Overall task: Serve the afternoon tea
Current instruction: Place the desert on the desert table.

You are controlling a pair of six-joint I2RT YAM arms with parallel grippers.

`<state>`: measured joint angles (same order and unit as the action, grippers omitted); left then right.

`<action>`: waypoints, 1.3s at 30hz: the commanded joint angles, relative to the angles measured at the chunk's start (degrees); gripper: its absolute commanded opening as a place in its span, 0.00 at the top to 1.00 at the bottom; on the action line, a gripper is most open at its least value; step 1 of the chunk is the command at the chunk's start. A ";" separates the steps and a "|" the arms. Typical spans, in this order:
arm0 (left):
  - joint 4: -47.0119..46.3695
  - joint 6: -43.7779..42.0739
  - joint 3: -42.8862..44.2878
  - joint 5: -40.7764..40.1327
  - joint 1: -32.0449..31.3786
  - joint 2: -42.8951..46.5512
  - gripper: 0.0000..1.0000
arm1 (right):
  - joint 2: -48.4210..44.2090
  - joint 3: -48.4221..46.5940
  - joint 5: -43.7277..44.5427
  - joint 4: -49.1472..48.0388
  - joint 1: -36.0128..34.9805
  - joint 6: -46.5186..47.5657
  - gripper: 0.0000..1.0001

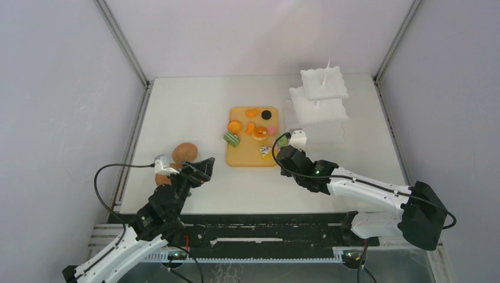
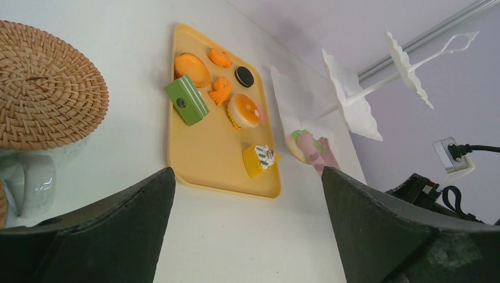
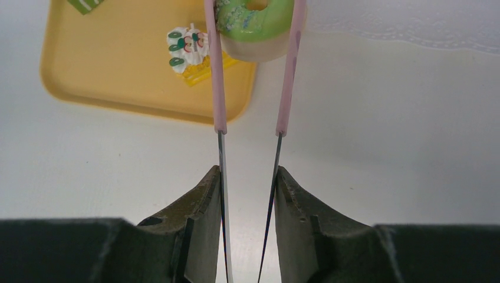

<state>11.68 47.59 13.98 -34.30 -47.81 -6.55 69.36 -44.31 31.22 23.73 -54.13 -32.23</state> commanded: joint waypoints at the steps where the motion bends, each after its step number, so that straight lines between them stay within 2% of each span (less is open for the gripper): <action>1: -2.86 0.48 1.82 0.38 0.18 -1.03 0.01 | -2.95 0.55 3.80 -5.04 1.29 -1.19 0.92; 20: -4.65 0.07 1.67 0.47 0.15 -3.77 0.02 | 0.91 3.12 4.45 -13.10 8.51 -0.82 0.93; 39: -7.01 -0.82 1.14 0.03 0.18 -6.78 0.01 | 9.95 4.76 6.30 -28.07 14.00 0.49 0.96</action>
<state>7.73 47.55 13.96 -34.26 -47.81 -12.47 77.62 -39.53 35.38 2.85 -40.99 -32.12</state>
